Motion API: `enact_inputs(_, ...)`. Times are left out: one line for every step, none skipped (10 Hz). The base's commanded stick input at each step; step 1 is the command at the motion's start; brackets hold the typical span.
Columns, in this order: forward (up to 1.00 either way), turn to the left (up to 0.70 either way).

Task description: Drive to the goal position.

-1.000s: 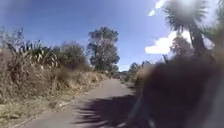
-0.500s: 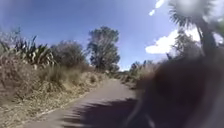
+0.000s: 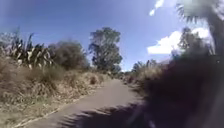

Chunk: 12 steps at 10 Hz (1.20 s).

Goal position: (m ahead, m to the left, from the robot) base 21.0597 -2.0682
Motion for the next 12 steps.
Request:
enact_inputs(1.0, 0.0)
enact_inputs(1.0, 0.0)
enact_inputs(1.0, 0.0)
enact_inputs(1.0, 0.0)
enact_inputs(1.0, 0.0)
enact_inputs(1.0, 0.0)
enact_inputs(1.0, 0.0)
enact_inputs(1.0, 0.0)
enact_inputs(1.0, 0.0)
enact_inputs(1.0, 0.0)
enact_inputs(1.0, 0.0)
enact_inputs(1.0, 0.0)
